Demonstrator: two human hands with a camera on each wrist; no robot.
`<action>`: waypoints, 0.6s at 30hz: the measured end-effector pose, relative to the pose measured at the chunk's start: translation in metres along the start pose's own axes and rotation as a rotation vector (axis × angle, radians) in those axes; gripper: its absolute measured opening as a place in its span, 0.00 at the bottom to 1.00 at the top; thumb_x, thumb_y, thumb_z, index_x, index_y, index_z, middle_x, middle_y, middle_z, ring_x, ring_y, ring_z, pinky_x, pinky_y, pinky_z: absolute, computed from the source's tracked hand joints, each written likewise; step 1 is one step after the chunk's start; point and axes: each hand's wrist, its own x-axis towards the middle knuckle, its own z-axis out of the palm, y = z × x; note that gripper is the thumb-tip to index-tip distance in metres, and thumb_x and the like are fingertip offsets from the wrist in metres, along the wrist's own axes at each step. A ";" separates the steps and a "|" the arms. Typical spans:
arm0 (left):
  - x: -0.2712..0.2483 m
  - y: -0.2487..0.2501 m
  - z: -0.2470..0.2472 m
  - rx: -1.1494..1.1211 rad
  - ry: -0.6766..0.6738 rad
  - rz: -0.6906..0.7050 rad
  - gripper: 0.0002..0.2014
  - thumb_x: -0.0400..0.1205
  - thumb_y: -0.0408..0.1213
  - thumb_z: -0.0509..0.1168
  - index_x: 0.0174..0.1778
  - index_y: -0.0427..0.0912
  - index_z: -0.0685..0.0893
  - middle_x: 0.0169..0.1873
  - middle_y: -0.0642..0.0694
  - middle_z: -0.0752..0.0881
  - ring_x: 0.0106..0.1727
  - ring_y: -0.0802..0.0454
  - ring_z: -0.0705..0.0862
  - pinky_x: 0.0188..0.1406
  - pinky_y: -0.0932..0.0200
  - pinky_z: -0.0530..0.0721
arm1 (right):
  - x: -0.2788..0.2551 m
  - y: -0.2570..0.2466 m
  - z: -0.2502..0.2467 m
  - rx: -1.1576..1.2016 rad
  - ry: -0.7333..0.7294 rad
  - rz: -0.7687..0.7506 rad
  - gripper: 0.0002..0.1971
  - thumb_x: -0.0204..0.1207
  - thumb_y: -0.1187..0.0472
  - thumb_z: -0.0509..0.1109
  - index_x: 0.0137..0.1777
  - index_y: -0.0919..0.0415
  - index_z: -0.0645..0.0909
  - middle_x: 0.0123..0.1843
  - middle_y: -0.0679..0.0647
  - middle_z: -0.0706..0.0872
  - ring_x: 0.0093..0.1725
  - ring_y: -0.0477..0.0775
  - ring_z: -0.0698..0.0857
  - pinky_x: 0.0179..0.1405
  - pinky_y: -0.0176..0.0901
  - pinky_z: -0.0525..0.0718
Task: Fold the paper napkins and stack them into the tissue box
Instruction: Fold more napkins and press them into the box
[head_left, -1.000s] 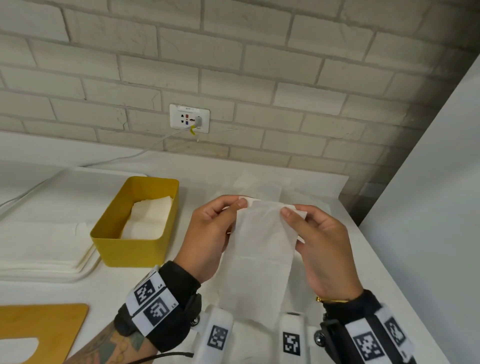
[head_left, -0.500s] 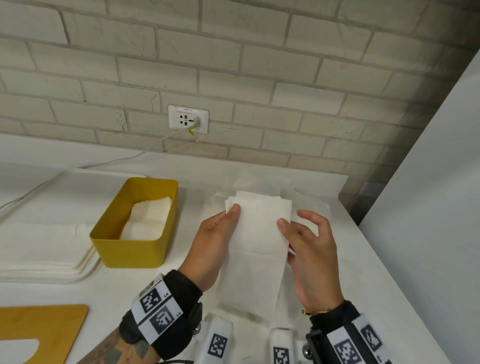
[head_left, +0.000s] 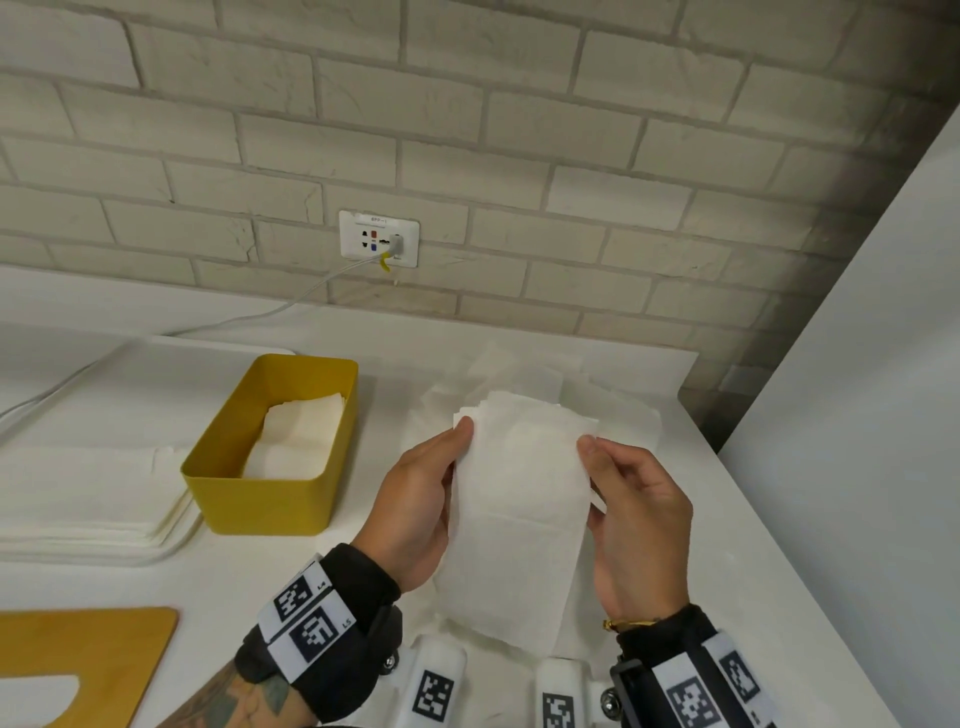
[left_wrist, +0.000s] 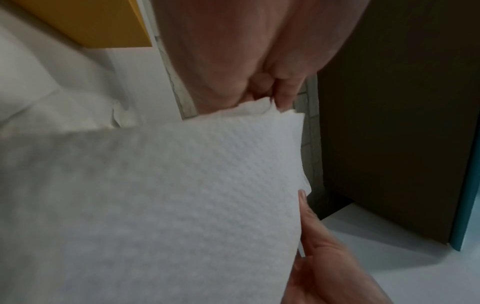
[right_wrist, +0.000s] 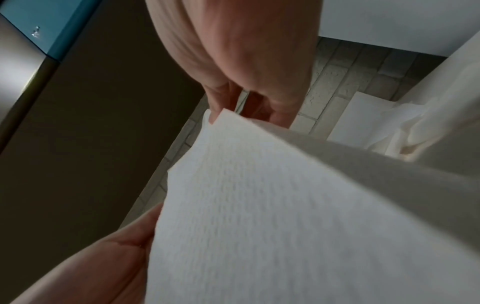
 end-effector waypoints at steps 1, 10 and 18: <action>0.000 0.001 -0.001 -0.012 0.007 -0.002 0.20 0.92 0.46 0.54 0.68 0.40 0.86 0.60 0.41 0.92 0.61 0.45 0.91 0.57 0.51 0.87 | 0.001 -0.001 -0.001 0.013 0.014 -0.016 0.05 0.75 0.65 0.77 0.49 0.64 0.88 0.48 0.55 0.94 0.48 0.52 0.92 0.43 0.43 0.89; 0.007 0.007 -0.012 0.027 0.088 0.062 0.21 0.93 0.47 0.53 0.70 0.40 0.85 0.60 0.43 0.92 0.61 0.48 0.91 0.55 0.55 0.89 | 0.001 -0.049 -0.017 -0.157 -0.519 -0.135 0.21 0.53 0.43 0.89 0.44 0.50 0.93 0.40 0.55 0.93 0.40 0.50 0.91 0.41 0.36 0.90; 0.000 -0.001 0.005 0.053 0.008 0.054 0.21 0.93 0.47 0.52 0.67 0.43 0.88 0.59 0.44 0.93 0.62 0.48 0.91 0.55 0.57 0.86 | 0.010 -0.024 0.010 -0.293 -0.266 -0.123 0.04 0.77 0.63 0.78 0.51 0.58 0.89 0.46 0.55 0.94 0.48 0.59 0.92 0.48 0.55 0.89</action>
